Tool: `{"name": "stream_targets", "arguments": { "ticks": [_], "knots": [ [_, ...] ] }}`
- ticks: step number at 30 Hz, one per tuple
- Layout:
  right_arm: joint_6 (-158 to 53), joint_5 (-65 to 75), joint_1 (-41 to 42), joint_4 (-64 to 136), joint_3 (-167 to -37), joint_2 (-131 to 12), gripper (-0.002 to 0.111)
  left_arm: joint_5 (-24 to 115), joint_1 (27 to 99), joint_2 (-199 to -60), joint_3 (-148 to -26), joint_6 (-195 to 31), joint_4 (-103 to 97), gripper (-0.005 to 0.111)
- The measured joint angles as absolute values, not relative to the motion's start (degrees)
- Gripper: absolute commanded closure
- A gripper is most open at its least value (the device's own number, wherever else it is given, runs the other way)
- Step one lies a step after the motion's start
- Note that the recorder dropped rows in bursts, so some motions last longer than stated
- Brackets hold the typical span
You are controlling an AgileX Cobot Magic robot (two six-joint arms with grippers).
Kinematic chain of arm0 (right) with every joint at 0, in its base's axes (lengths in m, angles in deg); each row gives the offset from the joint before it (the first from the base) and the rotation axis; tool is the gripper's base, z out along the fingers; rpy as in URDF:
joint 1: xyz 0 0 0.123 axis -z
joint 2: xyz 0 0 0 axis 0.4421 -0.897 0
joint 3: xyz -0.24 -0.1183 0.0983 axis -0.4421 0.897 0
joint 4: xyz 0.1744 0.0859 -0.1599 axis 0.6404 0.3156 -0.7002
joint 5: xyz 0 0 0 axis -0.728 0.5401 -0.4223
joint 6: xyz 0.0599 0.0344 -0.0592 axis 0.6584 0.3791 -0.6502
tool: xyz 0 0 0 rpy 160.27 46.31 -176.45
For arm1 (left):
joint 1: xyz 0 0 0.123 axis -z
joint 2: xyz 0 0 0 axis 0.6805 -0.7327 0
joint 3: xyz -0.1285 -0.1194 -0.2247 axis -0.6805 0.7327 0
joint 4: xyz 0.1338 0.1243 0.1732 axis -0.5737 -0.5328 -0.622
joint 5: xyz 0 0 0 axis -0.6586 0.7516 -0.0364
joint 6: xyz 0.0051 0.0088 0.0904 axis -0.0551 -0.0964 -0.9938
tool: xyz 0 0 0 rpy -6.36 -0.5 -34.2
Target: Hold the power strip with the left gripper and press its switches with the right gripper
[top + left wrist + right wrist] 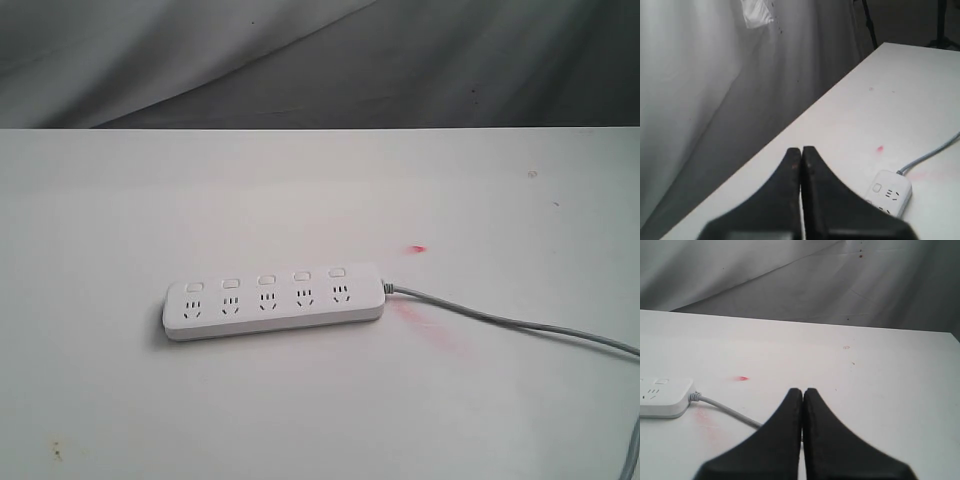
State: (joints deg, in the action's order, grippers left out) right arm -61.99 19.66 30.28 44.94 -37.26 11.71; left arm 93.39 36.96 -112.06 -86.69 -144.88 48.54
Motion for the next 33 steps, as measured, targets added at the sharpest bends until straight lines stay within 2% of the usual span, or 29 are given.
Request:
{"name": "stream_targets", "arguments": {
  "ticks": [5,10,14,16,19,23,28,33],
  "knots": [
    [-62.0,19.7,30.3,44.9,-37.3,11.7,0.108,90.8,37.0,-106.5,-86.7,-141.6,43.1,0.106],
    [-62.0,19.7,30.3,44.9,-37.3,11.7,0.108,89.0,37.1,-95.0,-83.0,-105.6,18.0,0.106],
    [-62.0,19.7,30.3,44.9,-37.3,11.7,0.108,82.8,37.1,-83.0,-68.6,-90.1,2.5,0.106],
    [-62.0,19.7,30.3,44.9,-37.3,11.7,0.108,71.8,37.1,-76.5,-57.1,-83.1,-2.3,0.106],
    [-62.0,19.7,30.3,44.9,-37.3,11.7,0.108,62.2,37.1,-68.7,-42.6,-77.3,-4.2,0.106],
    [-62.0,19.7,30.3,44.9,-37.3,11.7,0.108,60.8,37.5,-60.7,-32.3,-75.9,-3.9,0.106],
    [-62.0,19.8,30.3,44.9,-37.3,11.8,0.108,60.0,38.6,-60.1,-26.9,-75.3,-2.2,0.106],
    [-62.0,19.8,30.3,44.9,-37.3,11.8,0.108,59.9,38.6,-60.1,-26.6,-75.7,-2.1,0.106]
  ]
}}
